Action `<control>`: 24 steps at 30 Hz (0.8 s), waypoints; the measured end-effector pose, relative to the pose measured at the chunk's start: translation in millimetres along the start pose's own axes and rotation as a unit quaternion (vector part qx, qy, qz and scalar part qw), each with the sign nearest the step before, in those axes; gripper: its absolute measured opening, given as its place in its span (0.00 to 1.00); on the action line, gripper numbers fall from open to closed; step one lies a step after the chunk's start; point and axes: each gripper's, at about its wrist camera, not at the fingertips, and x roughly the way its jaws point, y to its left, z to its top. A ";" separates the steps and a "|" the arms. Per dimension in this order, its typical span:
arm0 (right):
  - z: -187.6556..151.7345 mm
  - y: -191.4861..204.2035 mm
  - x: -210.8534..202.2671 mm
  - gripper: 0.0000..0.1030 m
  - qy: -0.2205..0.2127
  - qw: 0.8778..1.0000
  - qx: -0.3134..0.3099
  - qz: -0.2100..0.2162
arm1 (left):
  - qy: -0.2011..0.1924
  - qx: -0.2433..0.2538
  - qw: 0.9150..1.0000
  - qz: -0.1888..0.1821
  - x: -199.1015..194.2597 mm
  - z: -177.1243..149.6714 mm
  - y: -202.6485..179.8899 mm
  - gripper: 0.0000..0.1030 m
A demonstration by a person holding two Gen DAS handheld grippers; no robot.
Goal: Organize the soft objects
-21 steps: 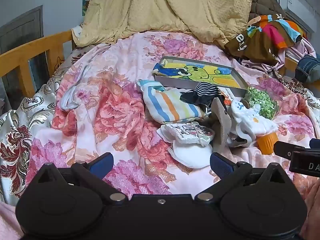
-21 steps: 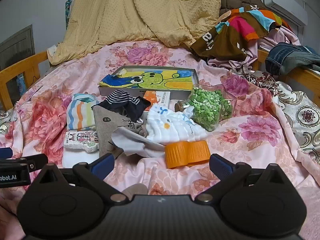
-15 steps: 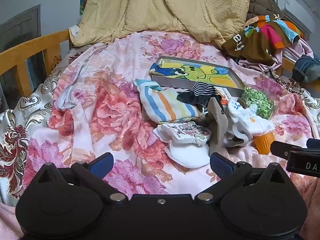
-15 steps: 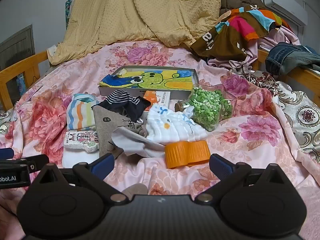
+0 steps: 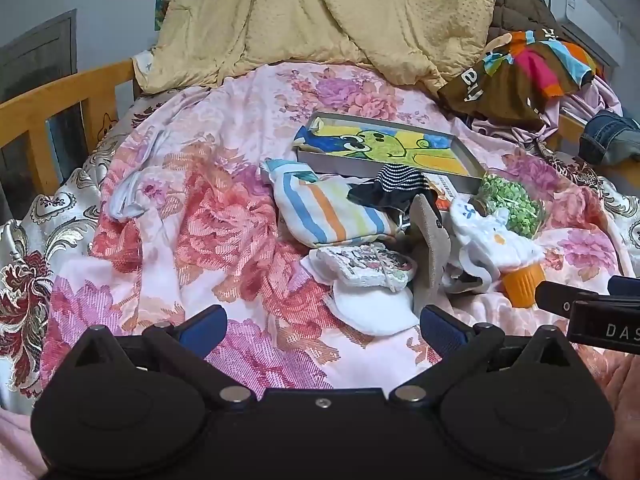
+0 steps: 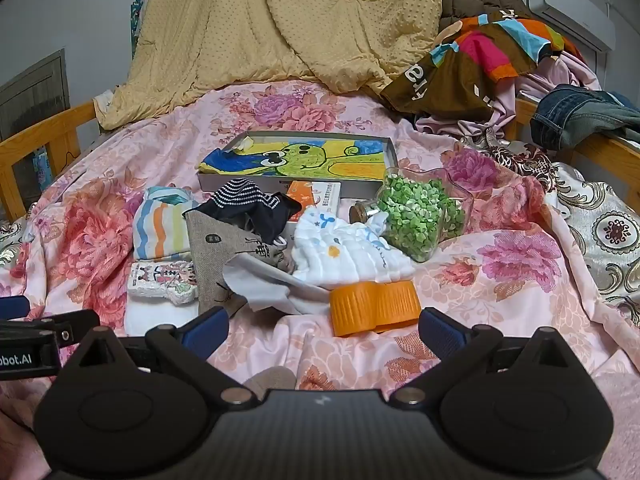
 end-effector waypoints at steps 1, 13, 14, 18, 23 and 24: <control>0.0 0.0 0.0 1.00 0.000 1.000 0.000 0.000 | 0.000 0.000 1.000 0.000 0.2 -0.1 0.5 0.99; -0.2 -0.1 0.2 1.00 0.000 1.000 0.000 0.000 | 0.003 0.000 1.000 0.001 1.8 -0.2 1.2 0.99; -0.2 0.0 0.2 1.00 0.000 1.000 0.000 0.000 | 0.003 0.000 1.000 0.001 1.8 -0.2 1.3 0.99; -0.3 0.0 0.3 1.00 0.000 1.000 0.000 0.000 | 0.003 0.000 1.000 0.001 1.9 -0.6 0.9 0.99; -0.1 -0.1 0.2 1.00 0.001 1.000 0.000 0.000 | 0.003 0.000 1.000 0.001 1.9 -0.4 0.5 0.99; -0.1 -0.1 0.1 1.00 0.000 1.000 0.000 0.000 | 0.003 0.000 1.000 0.001 2.0 -0.6 0.6 0.99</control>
